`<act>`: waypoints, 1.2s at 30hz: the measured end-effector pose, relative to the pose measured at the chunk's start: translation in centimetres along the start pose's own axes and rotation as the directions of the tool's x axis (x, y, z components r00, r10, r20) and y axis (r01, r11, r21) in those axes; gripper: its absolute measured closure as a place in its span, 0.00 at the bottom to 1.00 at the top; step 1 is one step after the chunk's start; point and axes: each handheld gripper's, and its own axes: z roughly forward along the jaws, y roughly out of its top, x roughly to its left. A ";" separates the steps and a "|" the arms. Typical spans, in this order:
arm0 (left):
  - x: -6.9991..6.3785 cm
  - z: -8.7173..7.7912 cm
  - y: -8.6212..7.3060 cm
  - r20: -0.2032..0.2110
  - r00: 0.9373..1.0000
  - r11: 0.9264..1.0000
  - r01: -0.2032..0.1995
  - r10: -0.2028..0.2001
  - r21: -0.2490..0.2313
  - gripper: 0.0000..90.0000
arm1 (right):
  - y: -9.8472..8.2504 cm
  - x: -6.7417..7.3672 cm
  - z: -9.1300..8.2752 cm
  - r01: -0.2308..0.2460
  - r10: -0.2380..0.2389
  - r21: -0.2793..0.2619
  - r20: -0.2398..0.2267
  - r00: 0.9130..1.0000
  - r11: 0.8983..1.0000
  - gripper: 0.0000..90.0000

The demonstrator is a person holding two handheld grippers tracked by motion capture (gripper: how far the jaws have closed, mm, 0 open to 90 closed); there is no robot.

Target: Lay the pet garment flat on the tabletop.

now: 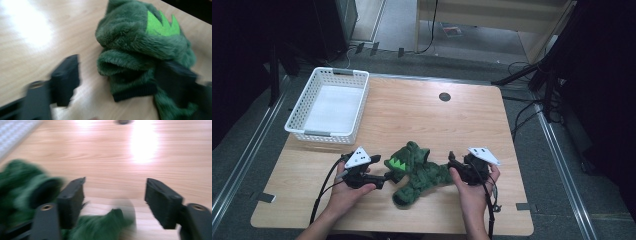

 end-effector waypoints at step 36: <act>4.6 -1.9 3.4 0.034 0.985 0.976 0.170 -0.167 -0.134 0.96 | 1.7 10.7 3.6 0.477 -0.426 -0.049 -0.534 0.730 0.878 0.33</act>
